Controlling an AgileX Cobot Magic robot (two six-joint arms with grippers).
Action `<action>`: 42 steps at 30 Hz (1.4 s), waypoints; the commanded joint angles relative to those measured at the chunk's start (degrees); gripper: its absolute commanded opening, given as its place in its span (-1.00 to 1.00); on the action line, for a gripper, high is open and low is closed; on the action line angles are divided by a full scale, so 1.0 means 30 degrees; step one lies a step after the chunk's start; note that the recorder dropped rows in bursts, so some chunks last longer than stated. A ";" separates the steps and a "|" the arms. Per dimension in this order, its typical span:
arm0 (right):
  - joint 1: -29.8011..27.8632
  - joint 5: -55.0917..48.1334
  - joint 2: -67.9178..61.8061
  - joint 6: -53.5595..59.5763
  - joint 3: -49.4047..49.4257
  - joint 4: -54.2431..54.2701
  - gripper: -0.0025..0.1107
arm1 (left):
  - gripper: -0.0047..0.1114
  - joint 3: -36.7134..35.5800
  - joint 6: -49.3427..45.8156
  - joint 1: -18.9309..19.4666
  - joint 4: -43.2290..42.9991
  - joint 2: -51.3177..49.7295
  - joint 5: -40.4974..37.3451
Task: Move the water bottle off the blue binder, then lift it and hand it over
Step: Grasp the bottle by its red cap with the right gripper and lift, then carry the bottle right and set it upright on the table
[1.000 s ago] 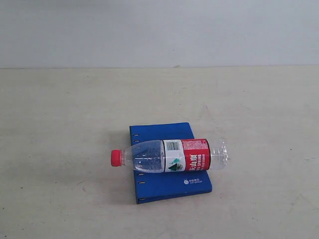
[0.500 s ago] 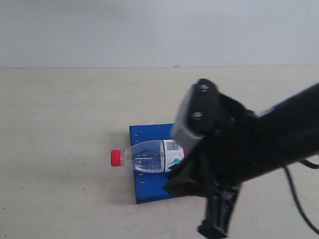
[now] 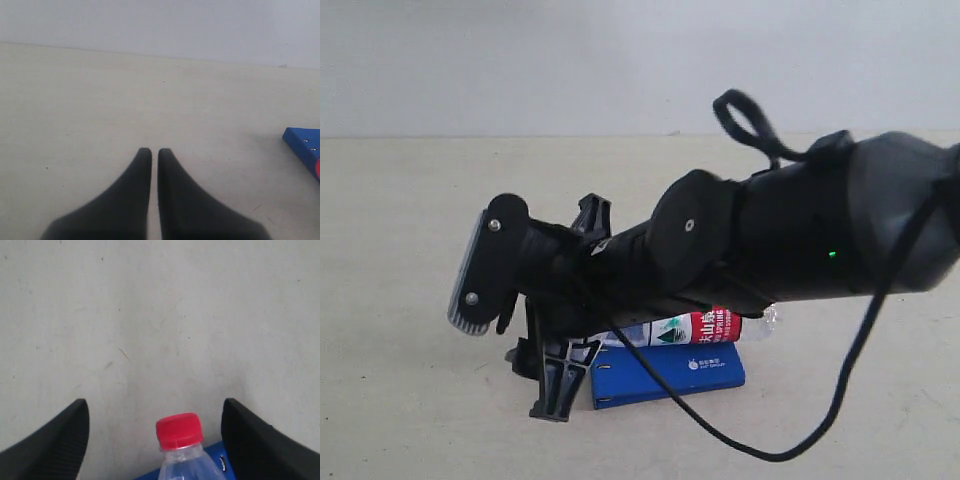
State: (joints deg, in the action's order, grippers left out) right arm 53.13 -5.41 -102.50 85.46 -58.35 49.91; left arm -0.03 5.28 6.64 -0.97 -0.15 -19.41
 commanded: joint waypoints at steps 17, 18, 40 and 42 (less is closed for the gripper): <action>0.0025 0.3200 -0.3293 0.0804 -0.0569 -0.1363 -0.13 | -0.84 0.0011 -0.0131 0.0020 0.0156 0.0051 0.0183; 0.0025 0.3296 -0.3293 0.0804 -0.0569 -0.1363 -0.17 | -0.84 0.0011 -0.0131 0.0020 0.0156 0.0051 0.0183; -0.0781 1.7621 0.1212 0.9492 -0.0496 1.2546 -0.96 | -0.84 0.0011 -0.0131 0.0020 0.0156 0.0051 0.0183; -0.1670 1.7651 0.1637 0.9264 -0.0068 1.3094 -0.96 | -0.84 0.0011 -0.0131 0.0020 0.0156 0.0051 0.0183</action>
State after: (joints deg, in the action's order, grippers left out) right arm 50.83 44.15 -99.63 111.17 -59.78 85.79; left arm -0.03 5.28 6.64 -0.97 -0.15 -19.41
